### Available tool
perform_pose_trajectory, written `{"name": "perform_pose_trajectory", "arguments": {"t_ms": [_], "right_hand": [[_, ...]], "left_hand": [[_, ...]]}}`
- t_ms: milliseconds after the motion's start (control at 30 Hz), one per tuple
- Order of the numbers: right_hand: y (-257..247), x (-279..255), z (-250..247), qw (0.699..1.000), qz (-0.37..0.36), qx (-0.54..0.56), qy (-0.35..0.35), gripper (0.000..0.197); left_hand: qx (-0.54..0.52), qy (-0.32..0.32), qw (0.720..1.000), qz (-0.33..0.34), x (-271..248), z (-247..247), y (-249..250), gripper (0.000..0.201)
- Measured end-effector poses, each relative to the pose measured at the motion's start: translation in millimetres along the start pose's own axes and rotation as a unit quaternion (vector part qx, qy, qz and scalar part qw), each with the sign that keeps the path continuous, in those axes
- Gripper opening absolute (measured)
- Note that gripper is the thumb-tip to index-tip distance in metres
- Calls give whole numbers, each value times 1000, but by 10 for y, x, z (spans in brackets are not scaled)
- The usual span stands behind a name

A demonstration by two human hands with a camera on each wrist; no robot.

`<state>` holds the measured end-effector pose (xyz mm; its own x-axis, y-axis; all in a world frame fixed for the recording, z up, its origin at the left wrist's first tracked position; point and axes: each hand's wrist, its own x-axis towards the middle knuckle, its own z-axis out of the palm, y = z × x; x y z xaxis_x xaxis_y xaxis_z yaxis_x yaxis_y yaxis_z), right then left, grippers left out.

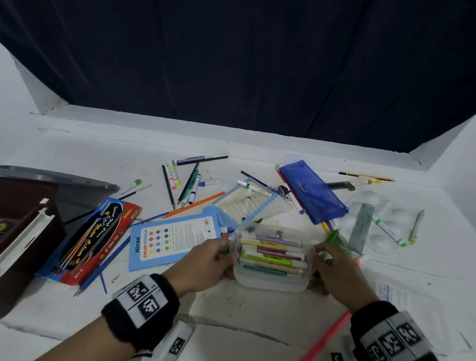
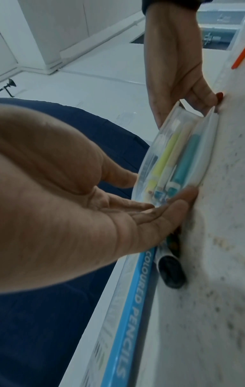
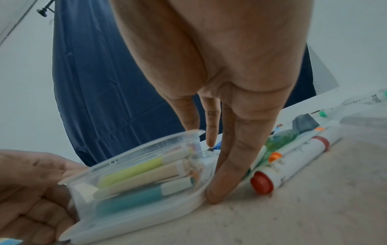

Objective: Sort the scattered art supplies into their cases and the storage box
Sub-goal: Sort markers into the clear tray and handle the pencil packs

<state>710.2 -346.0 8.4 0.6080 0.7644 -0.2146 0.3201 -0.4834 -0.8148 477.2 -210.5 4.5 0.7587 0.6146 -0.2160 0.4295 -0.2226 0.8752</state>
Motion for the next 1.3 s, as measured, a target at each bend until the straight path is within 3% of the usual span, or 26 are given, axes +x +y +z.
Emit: {"name": "perform_pose_trajectory", "arguments": {"t_ms": [200, 333, 433, 600, 700, 867, 1000, 1067, 1133, 1233, 1300], "right_hand": [[-12, 87, -24, 998, -11, -68, 9, 11], [40, -15, -20, 1000, -7, -5, 1, 12], [94, -109, -16, 1000, -21, -13, -8, 20], [151, -216, 8, 996, -34, -80, -24, 56], [139, -263, 11, 993, -40, -109, -26, 64], [46, -329, -33, 977, -81, -196, 2, 50], [-139, -377, -62, 958, -176, -218, 65, 32], [-282, -341, -64, 947, -218, -227, 66, 19], [-441, -259, -51, 935, -243, -256, 48, 11], [-686, -70, -21, 914, -283, -289, 21, 12], [-828, 106, 14, 893, -322, -314, 2, 14]], "left_hand": [[26, 30, 998, -53, 92, -87, 44, 30], [146, 140, 979, -25, -48, -342, 6, 24], [250, 188, 950, -3, -158, -594, -120, 38], [343, 79, 932, -82, -202, -729, -299, 66], [393, 33, 914, -95, -198, -684, -318, 71], [428, 31, 899, -92, -102, -770, -375, 74], [409, 37, 911, -34, -127, -880, -323, 52], [375, 89, 923, 1, -164, -956, -255, 53], [376, 167, 911, 31, -164, -1053, -216, 43], [368, 266, 888, 66, -202, -1155, -111, 27], [305, 299, 898, 101, -304, -1167, 50, 24]]}}
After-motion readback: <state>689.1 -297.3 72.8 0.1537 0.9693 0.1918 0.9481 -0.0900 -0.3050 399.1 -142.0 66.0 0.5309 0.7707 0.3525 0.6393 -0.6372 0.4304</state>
